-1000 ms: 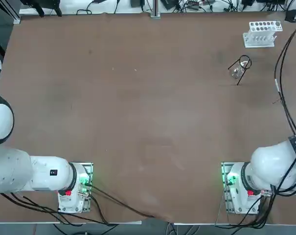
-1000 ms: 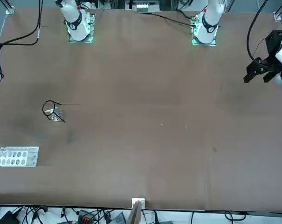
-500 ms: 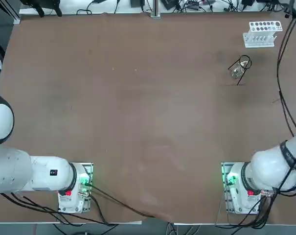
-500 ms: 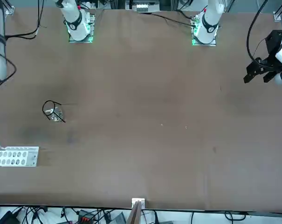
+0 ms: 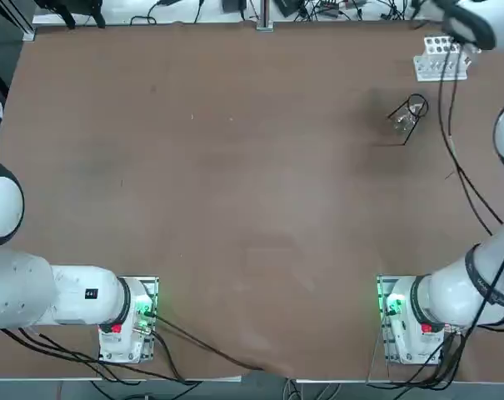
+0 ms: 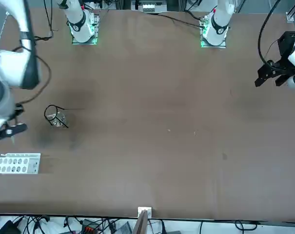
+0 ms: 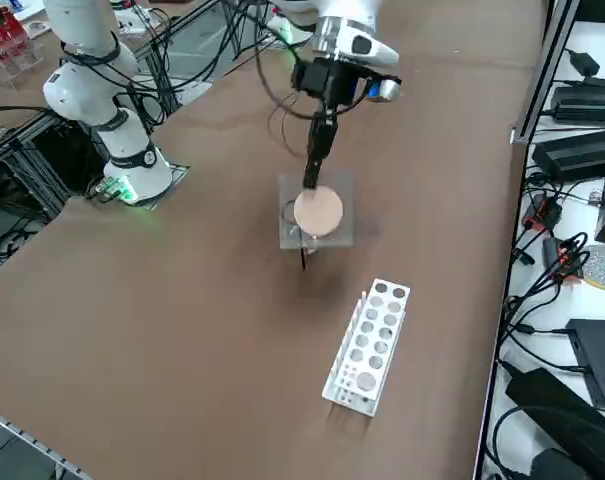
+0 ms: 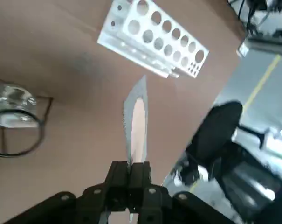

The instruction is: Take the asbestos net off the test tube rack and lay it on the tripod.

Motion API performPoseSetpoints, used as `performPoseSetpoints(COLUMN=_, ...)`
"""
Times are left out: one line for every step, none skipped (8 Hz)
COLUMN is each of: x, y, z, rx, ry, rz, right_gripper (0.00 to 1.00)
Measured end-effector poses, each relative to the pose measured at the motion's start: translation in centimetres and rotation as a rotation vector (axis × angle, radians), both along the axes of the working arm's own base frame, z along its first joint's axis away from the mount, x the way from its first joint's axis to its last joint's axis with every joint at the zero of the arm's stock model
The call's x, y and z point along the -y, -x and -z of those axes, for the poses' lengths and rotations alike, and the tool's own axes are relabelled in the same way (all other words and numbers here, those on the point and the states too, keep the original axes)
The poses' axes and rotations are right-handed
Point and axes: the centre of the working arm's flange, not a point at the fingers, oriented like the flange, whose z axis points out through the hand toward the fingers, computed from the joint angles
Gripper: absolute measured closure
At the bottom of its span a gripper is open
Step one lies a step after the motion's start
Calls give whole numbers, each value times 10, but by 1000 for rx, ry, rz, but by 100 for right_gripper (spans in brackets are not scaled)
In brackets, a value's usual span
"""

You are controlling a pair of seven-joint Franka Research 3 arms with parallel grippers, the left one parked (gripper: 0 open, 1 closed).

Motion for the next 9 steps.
performPoseSetpoints(x=-37, y=4, z=19, rx=12, ry=67, rz=48, right_gripper=98)
performPoseSetpoints(x=-67, y=8, z=41, rx=31, ry=131, rz=86, right_gripper=98)
performPoseSetpoints(x=-90, y=12, z=63, rx=58, ry=198, rz=120, right_gripper=98)
performPoseSetpoints(x=-107, y=16, z=87, rx=85, ry=286, rz=150, right_gripper=98)
performPoseSetpoints(x=-121, y=22, z=115, rx=117, ry=393, rz=170, right_gripper=98)
performPoseSetpoints(x=-133, y=26, z=140, rx=159, ry=480, rz=176, right_gripper=98)
performPoseSetpoints(x=-142, y=29, z=160, rx=197, ry=531, rz=177, right_gripper=98)
performPoseSetpoints(x=-148, y=33, z=173, rx=222, ry=562, rz=188, right_gripper=98)
performPoseSetpoints(x=-149, y=36, z=180, rx=237, ry=596, rz=211, right_gripper=98)
